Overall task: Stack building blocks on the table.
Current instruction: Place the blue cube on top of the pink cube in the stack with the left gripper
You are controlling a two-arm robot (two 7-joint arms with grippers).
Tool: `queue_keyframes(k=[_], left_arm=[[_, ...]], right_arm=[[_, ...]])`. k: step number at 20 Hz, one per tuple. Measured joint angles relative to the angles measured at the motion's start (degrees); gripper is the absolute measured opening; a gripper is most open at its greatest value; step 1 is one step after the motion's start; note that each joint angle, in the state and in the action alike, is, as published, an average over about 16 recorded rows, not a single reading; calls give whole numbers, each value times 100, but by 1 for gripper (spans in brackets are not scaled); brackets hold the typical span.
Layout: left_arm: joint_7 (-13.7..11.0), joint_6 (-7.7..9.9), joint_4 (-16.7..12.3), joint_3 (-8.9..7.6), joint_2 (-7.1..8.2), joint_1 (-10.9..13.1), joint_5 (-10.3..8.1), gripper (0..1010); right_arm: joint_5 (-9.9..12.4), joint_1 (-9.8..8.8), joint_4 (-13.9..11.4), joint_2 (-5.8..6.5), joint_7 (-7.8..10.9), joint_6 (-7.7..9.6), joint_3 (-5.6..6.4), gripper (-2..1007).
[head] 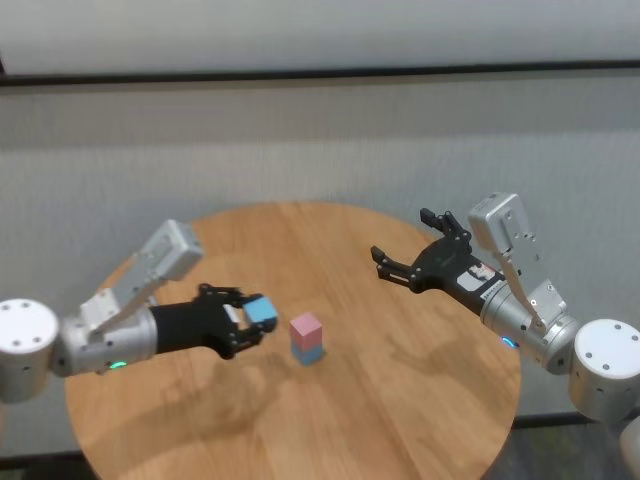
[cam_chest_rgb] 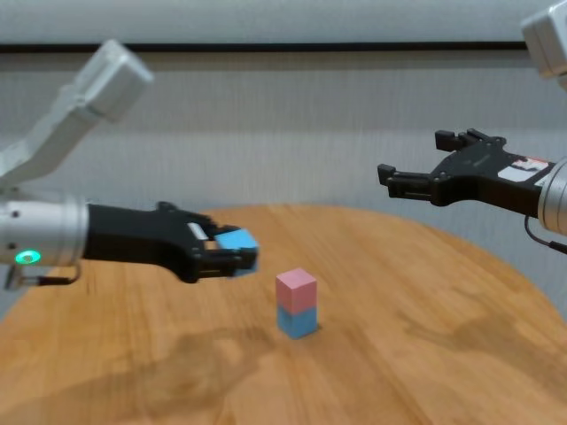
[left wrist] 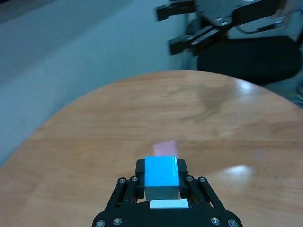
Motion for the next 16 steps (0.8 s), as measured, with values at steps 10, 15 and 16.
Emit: queue_keyframes(k=[10, 15, 16], left_arm=[[23, 167, 248, 342, -341, -397, 159, 401], [33, 109, 549, 373, -516, -527, 145, 401], [33, 92, 600, 372, -545, -545, 139, 401]], right_arm=[[0, 0, 0, 0, 0, 0, 0, 1004], [0, 0, 0, 0, 0, 0, 0, 1004], [0, 0, 0, 0, 0, 0, 0, 1004]])
